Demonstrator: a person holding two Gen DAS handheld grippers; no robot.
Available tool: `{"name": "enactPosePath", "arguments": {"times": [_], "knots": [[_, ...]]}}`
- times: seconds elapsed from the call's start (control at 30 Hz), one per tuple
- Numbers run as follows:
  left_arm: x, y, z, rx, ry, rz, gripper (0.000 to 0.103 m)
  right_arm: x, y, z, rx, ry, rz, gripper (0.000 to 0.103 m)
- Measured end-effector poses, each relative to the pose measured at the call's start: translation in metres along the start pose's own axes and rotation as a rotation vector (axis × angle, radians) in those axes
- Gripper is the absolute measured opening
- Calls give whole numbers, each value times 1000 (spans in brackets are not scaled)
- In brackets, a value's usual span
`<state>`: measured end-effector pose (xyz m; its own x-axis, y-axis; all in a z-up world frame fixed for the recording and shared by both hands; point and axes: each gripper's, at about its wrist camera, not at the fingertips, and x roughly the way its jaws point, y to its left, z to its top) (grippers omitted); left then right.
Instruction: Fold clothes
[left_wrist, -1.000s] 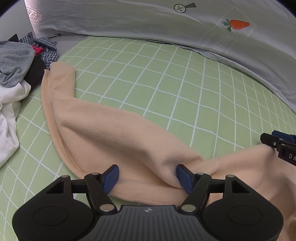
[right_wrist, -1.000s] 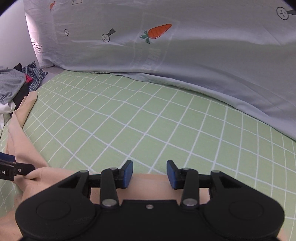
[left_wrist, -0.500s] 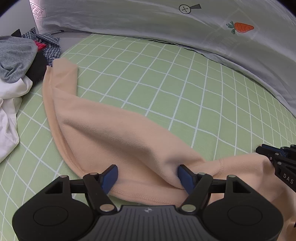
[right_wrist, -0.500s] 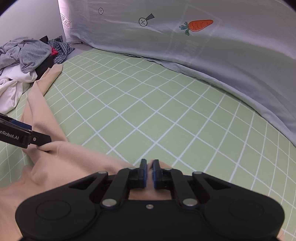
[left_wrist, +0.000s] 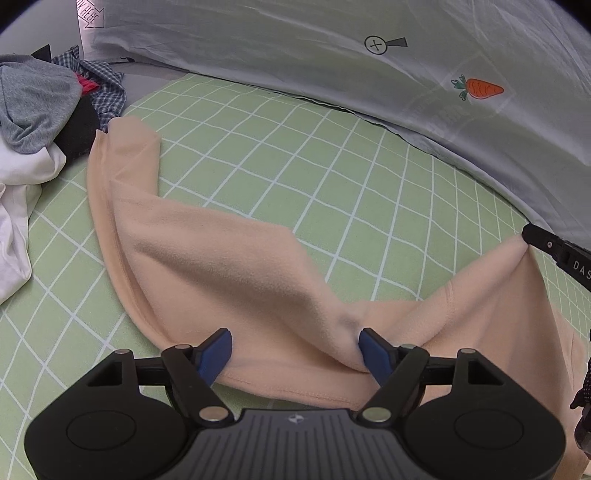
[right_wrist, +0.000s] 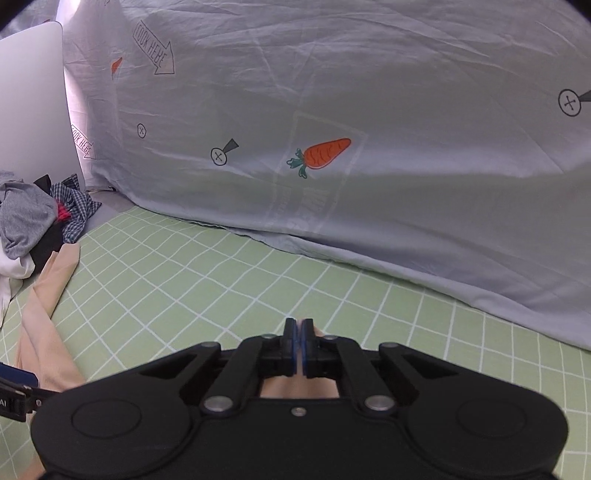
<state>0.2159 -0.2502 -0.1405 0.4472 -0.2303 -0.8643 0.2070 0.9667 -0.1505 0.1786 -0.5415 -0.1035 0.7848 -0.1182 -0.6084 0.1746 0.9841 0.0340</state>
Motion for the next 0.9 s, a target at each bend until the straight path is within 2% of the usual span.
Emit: {"name": "enactPosePath", "arguments": {"times": [0.07, 0.13, 0.17, 0.33, 0.5, 0.57, 0.73, 0.8, 0.83, 0.87, 0.9], "knots": [[-5, 2, 0, 1, -18, 12, 77, -10, -8, -3, 34, -14, -49, 10], [-10, 6, -1, -7, -22, 2, 77, -27, -20, -7, 89, -21, -83, 33], [-12, 8, -2, -9, -19, -1, 77, -38, -28, -12, 116, -16, -101, 35], [-26, 16, -21, 33, 16, -4, 77, -99, -57, -64, 225, 71, -209, 36], [-36, 16, -66, 168, 152, 23, 78, -167, -64, -133, 325, 174, -306, 41], [-42, 17, -86, 197, 169, 48, 78, -192, -61, -158, 359, 201, -336, 44], [-61, 19, -123, 244, 189, 47, 76, -234, -52, -195, 456, 242, -320, 45], [-67, 18, -133, 264, 181, 45, 72, -240, -46, -205, 475, 264, -293, 44], [-70, 17, -137, 270, 165, 44, 70, -242, -43, -210, 484, 276, -279, 43], [-72, 15, -140, 268, 148, 38, 64, -244, -39, -215, 479, 283, -267, 38], [-74, 14, -141, 265, 135, 33, 55, -246, -34, -219, 467, 289, -256, 23]]}}
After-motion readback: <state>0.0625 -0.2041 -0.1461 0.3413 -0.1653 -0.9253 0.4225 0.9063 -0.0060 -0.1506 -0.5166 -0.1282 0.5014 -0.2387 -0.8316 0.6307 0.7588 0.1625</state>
